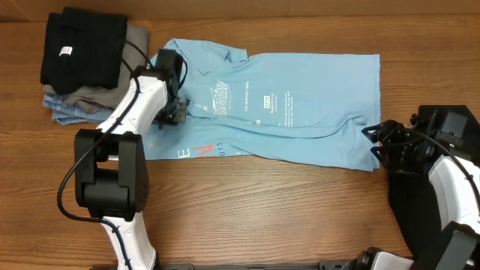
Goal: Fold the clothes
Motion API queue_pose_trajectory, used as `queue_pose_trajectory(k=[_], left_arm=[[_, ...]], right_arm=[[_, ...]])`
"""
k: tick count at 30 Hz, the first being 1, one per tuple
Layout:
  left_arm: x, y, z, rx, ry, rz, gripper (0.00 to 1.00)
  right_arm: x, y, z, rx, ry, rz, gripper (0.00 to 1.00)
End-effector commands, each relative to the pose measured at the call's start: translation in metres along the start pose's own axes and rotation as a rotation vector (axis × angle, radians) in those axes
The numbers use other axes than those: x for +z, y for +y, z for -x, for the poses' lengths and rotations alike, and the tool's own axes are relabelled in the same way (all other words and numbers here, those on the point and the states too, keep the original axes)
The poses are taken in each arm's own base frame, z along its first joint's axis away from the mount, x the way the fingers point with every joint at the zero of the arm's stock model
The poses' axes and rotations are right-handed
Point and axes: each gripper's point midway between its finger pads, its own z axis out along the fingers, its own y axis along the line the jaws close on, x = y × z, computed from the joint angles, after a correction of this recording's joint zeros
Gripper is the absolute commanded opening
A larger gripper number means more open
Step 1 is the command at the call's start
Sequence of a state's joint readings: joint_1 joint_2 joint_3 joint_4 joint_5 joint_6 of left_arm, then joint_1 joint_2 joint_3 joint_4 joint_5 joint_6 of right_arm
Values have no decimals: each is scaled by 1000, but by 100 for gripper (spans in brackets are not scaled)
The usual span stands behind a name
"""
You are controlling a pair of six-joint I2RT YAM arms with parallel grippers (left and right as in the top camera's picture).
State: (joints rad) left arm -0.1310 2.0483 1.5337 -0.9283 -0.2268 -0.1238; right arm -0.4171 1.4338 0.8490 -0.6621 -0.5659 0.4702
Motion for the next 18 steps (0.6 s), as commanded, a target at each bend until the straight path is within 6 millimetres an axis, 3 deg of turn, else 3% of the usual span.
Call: queue_pose_trajectory(k=[1,4,8,12,18], left_arm=[[-11,12,27,-24,-88,64,24],[-12,9,48,-48,-175,51,33],[-15,10,60,-64,-222,53,33],[-15,-14,44,1,-149,-77,28],[-21,-59,28,99,-98,-270,38]], right_arm=[[-3,9,7,-24,-17,18,64],[-3,9,8,-25,-19,19,64],[-3,9,8,-25,-19,19,64],[-3,9,7,-25,-19,19,65],[-3,9,11,-33,-35,15,65]])
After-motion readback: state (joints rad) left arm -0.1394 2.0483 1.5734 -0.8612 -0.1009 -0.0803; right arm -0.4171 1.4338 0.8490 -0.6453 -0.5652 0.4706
